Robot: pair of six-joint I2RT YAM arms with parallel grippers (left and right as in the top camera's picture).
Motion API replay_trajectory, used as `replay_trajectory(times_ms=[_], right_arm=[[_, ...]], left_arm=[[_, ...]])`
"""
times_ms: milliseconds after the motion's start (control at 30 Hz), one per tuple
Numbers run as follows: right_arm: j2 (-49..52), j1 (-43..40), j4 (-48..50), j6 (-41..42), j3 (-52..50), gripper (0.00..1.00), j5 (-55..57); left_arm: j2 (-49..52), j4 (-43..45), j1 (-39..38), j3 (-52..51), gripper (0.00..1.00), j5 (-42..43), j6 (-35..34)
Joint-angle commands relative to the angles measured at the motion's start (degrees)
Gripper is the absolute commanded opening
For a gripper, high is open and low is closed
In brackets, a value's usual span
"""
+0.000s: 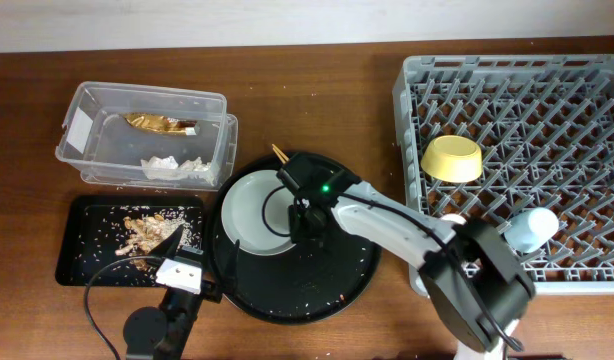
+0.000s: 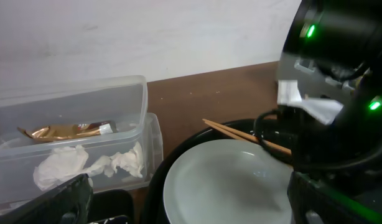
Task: Sort waste into correct bins and load items into the dishwasher rack
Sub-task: 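Grasp the white plate with the right gripper and stand it in rack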
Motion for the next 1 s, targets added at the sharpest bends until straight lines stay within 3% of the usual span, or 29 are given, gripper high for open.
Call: replay_trajectory(times_ms=[0, 67, 200, 267, 467, 700, 800, 833, 967], right_arm=[[2.36, -0.35, 0.15, 11.26, -0.48, 0.39, 0.87], [2.43, -0.20, 0.13, 11.32, -0.48, 0.23, 0.92], [2.43, -0.20, -1.51, 11.32, -0.52, 0.04, 1.20], [2.43, -0.22, -2.49, 11.08, -0.52, 0.04, 1.73], [-3.52, -1.64, -4.79, -0.74, 1.68, 0.04, 5.18], [-22.75, -7.78, -8.11, -12.13, 2.89, 0.04, 25.66], [-29.94, -12.92, -9.62, -16.04, 2.89, 0.04, 42.58], [-32.09, -16.46, -9.66, -16.22, 2.89, 0.04, 53.66], [-32.61, -27.80, -8.59, -16.24, 2.89, 0.04, 74.75]], left_arm=[[-0.44, 0.33, -0.22, -0.55, 1.00, -0.22, 0.87], [-0.44, 0.33, -0.22, -0.55, 1.00, -0.22, 0.87], [-0.44, 0.33, -0.22, -0.55, 1.00, -0.22, 0.87], [-0.44, 0.33, -0.22, -0.55, 1.00, -0.22, 0.87], [-0.44, 0.33, -0.22, -0.55, 1.00, -0.24, 0.87], [-0.44, 0.33, -0.22, -0.55, 1.00, -0.22, 0.87], [-0.44, 0.33, -0.22, -0.55, 1.00, -0.22, 0.87], [-0.44, 0.33, -0.22, -0.55, 1.00, -0.22, 0.87], [-0.42, 0.33, -0.22, -0.55, 1.00, -0.22, 0.87]])
